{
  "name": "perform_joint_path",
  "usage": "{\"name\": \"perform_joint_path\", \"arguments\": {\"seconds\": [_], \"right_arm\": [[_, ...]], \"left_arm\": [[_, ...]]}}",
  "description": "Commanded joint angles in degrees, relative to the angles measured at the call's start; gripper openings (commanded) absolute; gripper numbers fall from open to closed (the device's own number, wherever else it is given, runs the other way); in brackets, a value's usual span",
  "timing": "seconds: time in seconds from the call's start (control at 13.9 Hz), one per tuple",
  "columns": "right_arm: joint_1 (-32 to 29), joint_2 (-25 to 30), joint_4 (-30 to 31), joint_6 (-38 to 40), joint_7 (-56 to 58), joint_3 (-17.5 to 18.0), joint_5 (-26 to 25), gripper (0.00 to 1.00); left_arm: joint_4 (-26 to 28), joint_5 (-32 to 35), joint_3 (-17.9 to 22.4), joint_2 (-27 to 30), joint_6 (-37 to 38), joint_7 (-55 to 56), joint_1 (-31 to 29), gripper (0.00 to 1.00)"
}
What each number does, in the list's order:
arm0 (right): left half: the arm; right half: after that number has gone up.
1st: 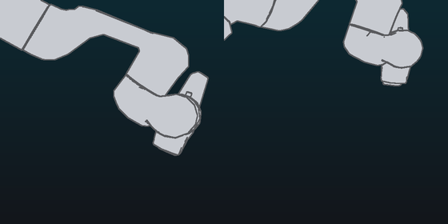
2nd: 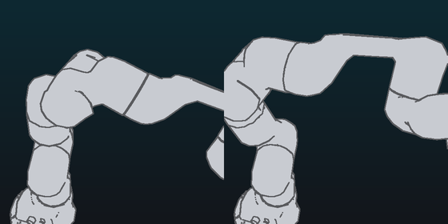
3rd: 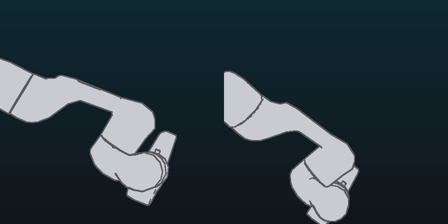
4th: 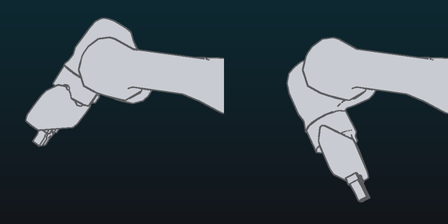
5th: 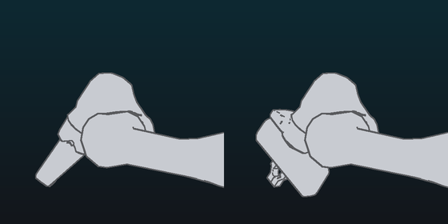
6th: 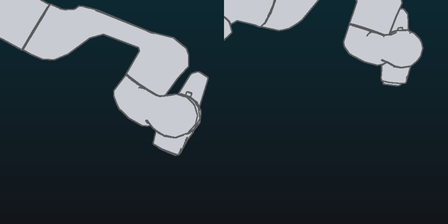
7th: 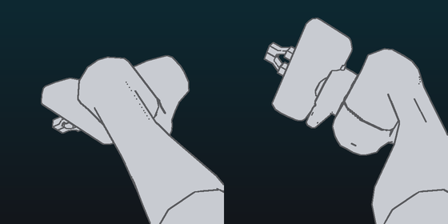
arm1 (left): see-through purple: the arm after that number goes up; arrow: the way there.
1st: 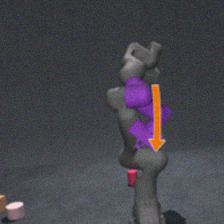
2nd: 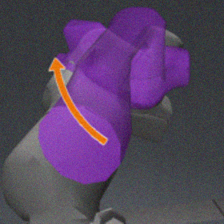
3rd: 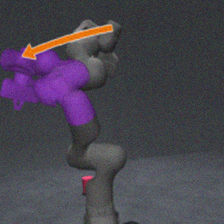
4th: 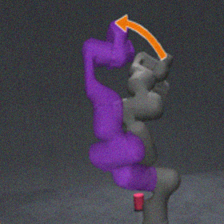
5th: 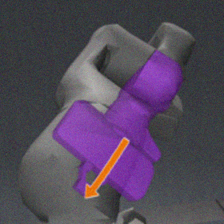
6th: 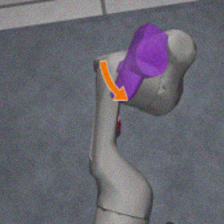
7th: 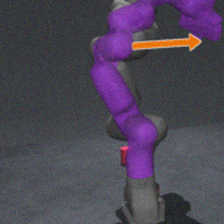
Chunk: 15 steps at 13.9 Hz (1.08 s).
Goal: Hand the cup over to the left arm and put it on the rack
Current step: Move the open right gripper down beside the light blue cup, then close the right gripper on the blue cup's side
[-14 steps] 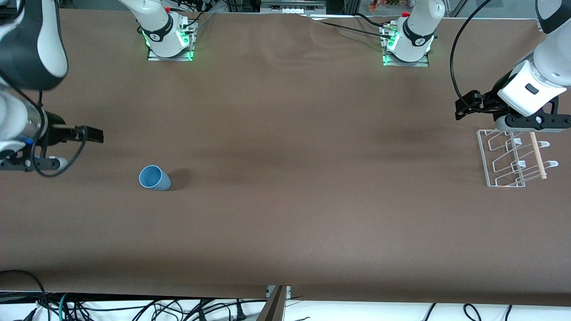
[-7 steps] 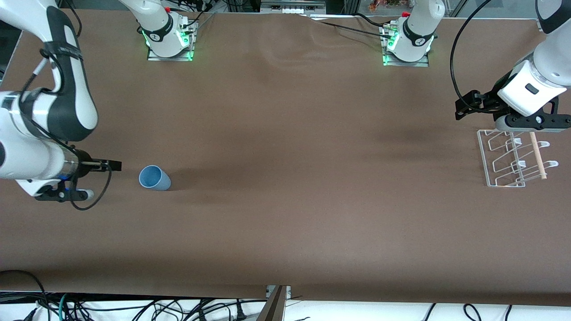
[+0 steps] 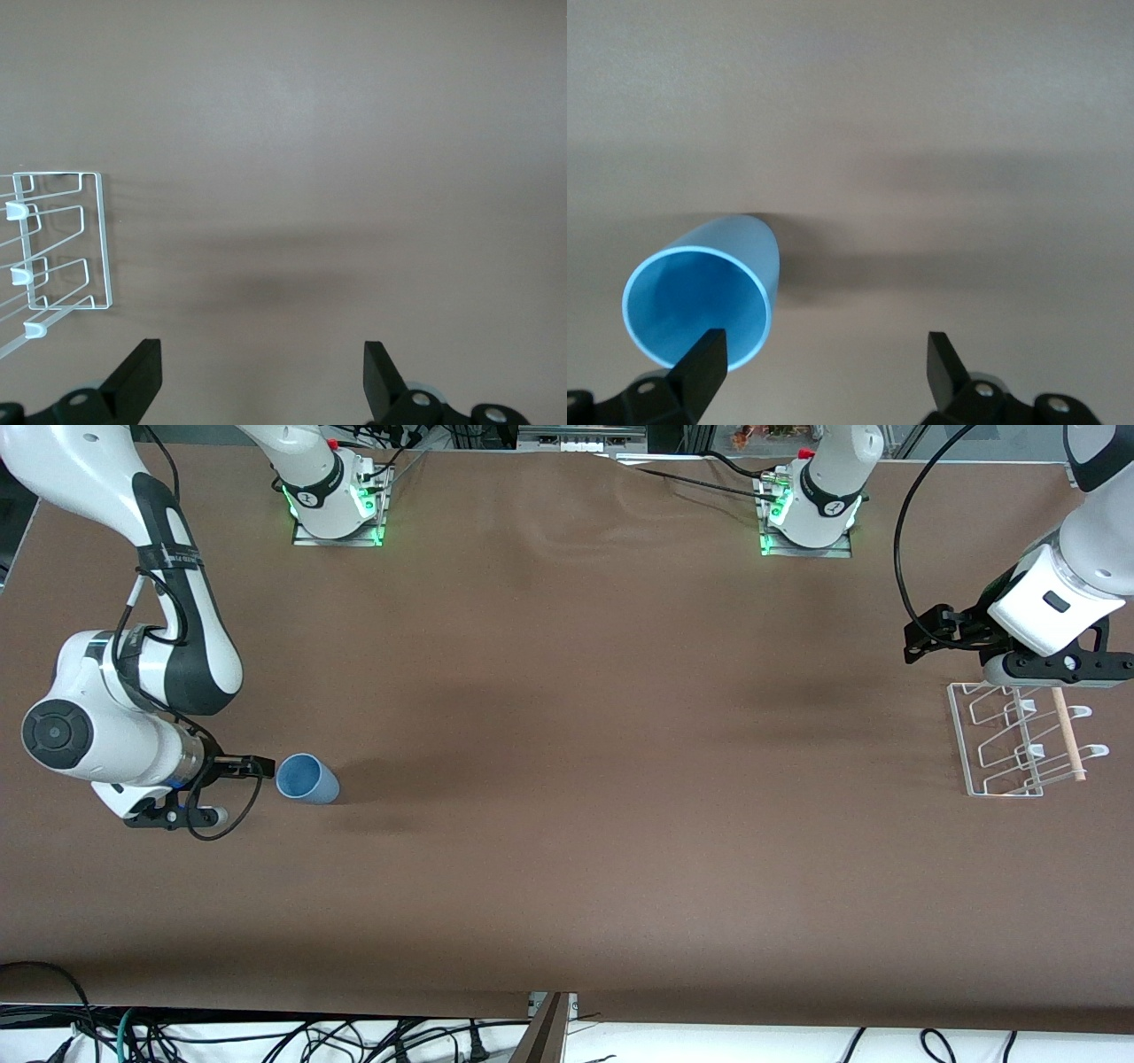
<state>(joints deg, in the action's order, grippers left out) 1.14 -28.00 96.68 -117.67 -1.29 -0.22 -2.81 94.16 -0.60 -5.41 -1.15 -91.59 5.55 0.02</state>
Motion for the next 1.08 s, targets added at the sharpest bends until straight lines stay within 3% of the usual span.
{"name": "perform_joint_path", "arguments": {"seconds": [0.0,0.58,0.65,0.79,0.86,1.01], "right_arm": [[-0.1,1.6,5.1,-5.2,-0.4,0.4,2.6,1.0],[0.0,1.5,10.5,-10.7,-0.5,1.3,3.1,0.98],[0.1,1.1,10.5,-10.6,-0.5,1.3,3.9,0.84],[0.1,1.1,10.4,-10.2,-0.4,1.5,4.6,0.35],[0.3,1.1,10.4,-10.1,-0.4,1.5,4.6,0.21],[0.4,1.1,9.9,-10.1,-0.2,1.5,4.6,0.07]], "left_arm": [[-0.6,-0.5,-0.1,0.4,1.0,-0.9,-0.4,1.0],[-0.6,-0.5,-0.2,0.4,1.0,-0.9,-0.4,1.0],[-0.6,-0.5,-0.2,0.4,1.0,-0.9,-0.4,1.0],[-0.6,-0.5,-0.2,0.4,1.0,-0.9,-0.4,1.0],[-0.6,-0.5,-0.2,0.4,1.0,-0.9,-0.4,1.0],[-0.6,-0.5,-0.2,0.4,1.0,-0.9,-0.4,1.0]]}}
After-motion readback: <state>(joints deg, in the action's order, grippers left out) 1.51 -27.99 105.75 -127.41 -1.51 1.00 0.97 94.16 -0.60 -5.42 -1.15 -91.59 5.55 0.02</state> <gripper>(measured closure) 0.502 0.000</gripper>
